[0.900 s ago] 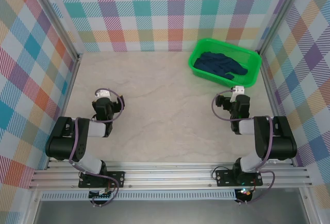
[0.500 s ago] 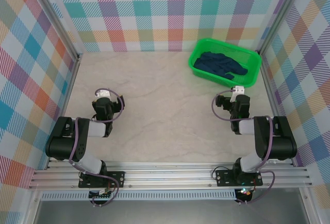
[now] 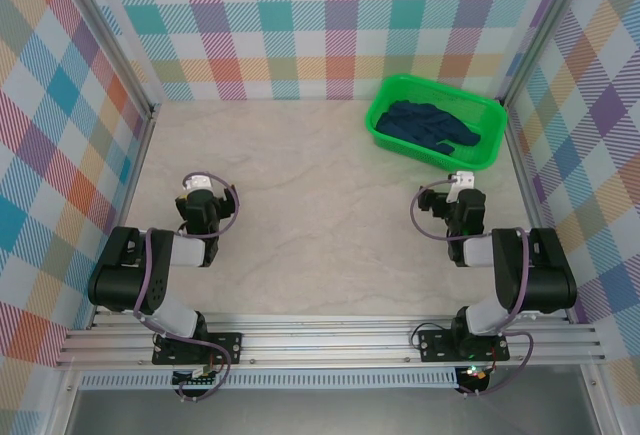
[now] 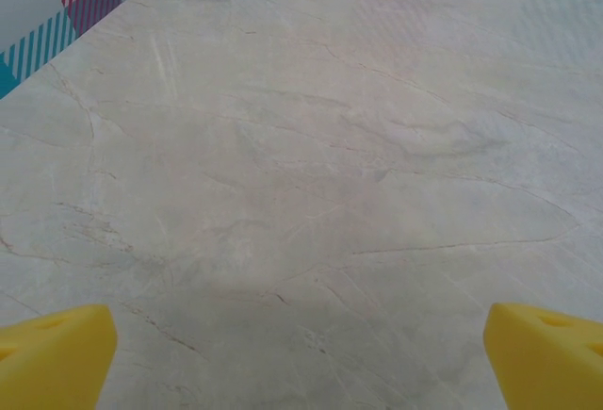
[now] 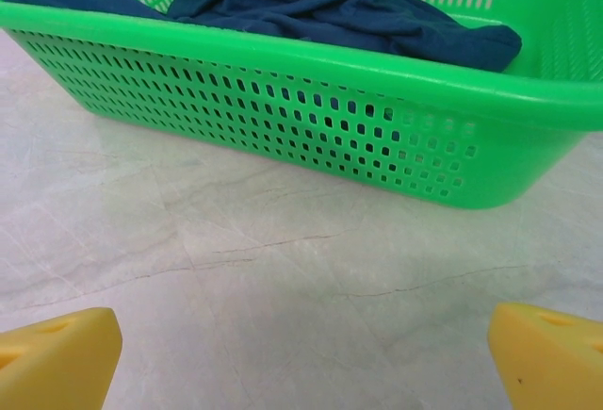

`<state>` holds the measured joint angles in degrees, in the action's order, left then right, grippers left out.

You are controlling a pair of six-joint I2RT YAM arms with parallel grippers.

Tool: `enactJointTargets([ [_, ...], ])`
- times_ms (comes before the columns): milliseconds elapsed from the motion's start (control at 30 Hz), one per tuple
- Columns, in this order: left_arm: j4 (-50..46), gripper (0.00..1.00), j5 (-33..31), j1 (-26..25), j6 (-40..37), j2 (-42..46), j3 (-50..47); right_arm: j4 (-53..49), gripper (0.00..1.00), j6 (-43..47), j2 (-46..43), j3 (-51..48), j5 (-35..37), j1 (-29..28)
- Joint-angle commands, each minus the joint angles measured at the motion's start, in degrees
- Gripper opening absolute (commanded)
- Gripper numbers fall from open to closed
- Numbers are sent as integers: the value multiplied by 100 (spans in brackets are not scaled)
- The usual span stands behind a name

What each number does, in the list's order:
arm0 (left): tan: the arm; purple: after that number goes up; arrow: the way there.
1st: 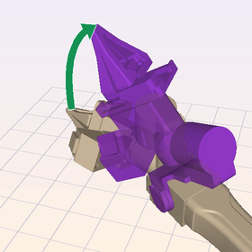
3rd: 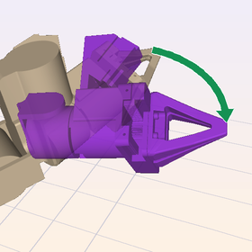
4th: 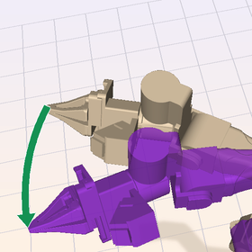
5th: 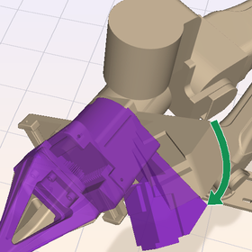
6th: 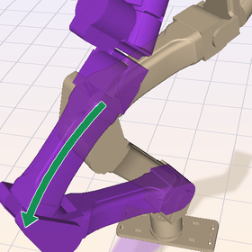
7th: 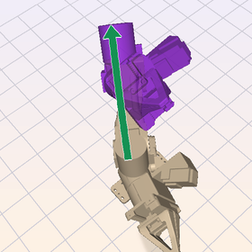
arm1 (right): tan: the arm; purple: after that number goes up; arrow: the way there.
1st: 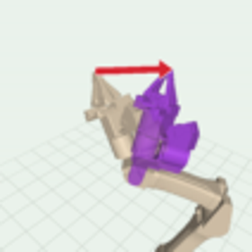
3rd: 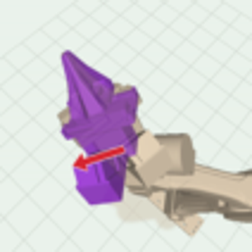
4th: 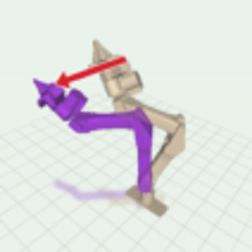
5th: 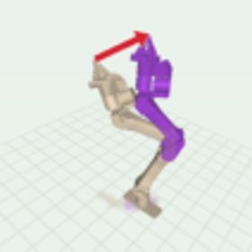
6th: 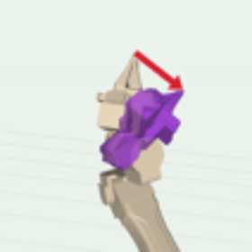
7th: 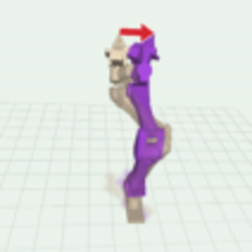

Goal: Fold and stack the t-shirts

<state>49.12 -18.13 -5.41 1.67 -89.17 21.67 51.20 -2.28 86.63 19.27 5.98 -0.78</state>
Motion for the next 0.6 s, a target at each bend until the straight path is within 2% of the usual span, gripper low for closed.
enactJointTargets([
  [0,475,100,-87,-180,-205,260,-287,-1,100,45,-661,-108,50,-66],
  [167,-823,100,-1075,-636,-419,1656,11,-1197,100,317,-2257,39,415,-517],
  [233,-1074,100,-1229,-801,-658,2213,294,-2859,100,250,-2856,901,937,-933],
  [267,-1142,100,-1153,-850,-758,2371,478,-3637,100,-115,-2876,1457,1140,-1060],
  [300,-1481,100,-1130,-881,-605,2530,820,-4772,100,-830,-2759,2141,998,-1052],
  [333,-2586,100,-1285,-876,47,2706,1421,-5996,100,-1512,-2547,2885,478,-980],
  [367,-4197,100,-1416,-849,956,2761,2070,-6736,100,-2191,-2333,3405,319,-973],
  [400,-5892,100,-1544,-768,2000,2642,2912,-6646,100,-2387,-2037,3618,-354,-871],
  [433,-6895,100,-1644,-626,2953,2409,3470,-6438,100,-2280,-1675,3824,-1375,-802],
  [467,-7128,100,-824,-373,3063,2198,3715,-6719,100,-2363,-1219,4196,-1619,-884],
  [500,-7106,100,319,-78,3157,1985,3895,-7266,100,-2461,-756,4809,-1542,-1066],
  [533,-7175,100,709,-50,3351,1738,4045,-7665,97,-2501,-198,5348,-1566,-1266],
  [567,-7209,100,824,-145,3471,1621,4133,-7849,92,-2573,201,5663,-1622,-1449],
])
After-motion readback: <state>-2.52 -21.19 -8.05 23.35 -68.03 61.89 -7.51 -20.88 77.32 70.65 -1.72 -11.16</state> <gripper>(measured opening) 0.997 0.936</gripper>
